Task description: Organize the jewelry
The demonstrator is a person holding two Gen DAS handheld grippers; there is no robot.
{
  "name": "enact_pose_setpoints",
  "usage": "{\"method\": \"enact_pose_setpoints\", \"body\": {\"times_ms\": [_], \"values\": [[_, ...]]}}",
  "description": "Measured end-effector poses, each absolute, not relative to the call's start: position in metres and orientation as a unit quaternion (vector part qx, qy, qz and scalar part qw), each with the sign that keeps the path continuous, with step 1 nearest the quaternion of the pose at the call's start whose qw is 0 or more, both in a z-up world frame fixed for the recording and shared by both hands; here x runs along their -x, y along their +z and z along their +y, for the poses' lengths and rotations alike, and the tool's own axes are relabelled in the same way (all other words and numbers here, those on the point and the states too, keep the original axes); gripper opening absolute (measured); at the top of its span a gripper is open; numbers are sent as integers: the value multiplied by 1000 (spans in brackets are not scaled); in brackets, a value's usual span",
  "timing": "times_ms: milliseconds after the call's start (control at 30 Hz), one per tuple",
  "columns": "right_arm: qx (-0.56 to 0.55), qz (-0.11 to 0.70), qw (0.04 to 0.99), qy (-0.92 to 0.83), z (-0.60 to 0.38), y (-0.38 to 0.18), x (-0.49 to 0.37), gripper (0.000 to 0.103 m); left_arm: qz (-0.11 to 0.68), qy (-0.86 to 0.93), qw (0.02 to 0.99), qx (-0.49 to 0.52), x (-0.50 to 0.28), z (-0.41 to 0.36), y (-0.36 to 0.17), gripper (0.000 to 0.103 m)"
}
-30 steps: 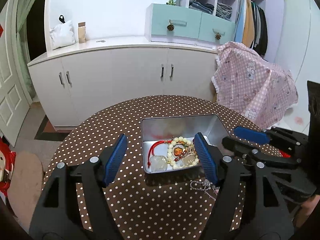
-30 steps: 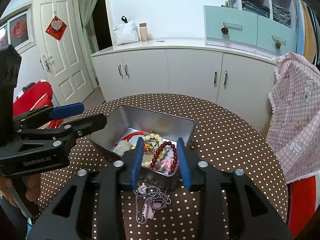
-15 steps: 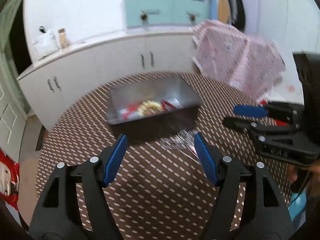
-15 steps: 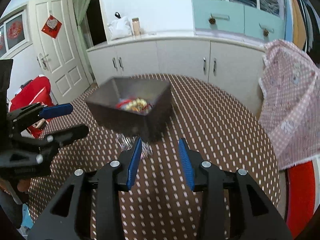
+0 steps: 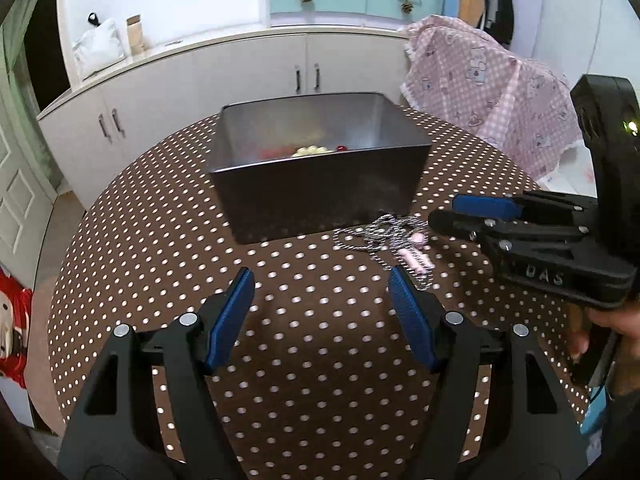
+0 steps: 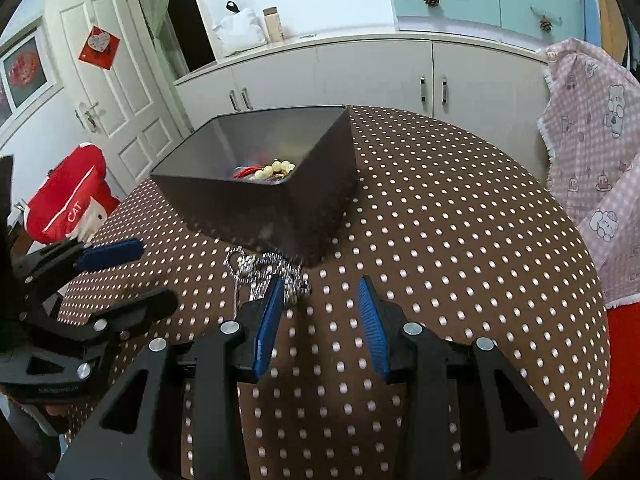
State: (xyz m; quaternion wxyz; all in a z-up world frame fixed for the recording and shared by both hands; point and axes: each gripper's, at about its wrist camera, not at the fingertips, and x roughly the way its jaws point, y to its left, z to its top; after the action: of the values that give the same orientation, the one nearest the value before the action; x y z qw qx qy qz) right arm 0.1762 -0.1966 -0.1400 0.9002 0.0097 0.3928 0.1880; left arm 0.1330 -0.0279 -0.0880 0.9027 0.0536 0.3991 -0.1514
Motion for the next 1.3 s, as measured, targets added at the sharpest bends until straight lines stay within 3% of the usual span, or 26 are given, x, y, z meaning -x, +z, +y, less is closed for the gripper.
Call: {"method": "enact_pose_setpoints", "body": {"times_ms": [233,333,367,967,1300], "values": [[8,412,888,205,-178,-146,-181,12,410,-147,899,-40,-136,-15,-94,69],[22,407,890,205,-173,-142,-178,10,412,-150,898,-39,-137,-16,-95,69],[19,401,892,206,-174,-139,-176,1,412,-152,898,-40,-136,-16,-95,69],[-48,270,942,196,-238,-57,-124,1,415,-177,891,-46,-135,-33,-95,69],[-75,283,942,162,-272,-71,-124,1,410,-218,881,-87,-133,-93,-92,69]]}}
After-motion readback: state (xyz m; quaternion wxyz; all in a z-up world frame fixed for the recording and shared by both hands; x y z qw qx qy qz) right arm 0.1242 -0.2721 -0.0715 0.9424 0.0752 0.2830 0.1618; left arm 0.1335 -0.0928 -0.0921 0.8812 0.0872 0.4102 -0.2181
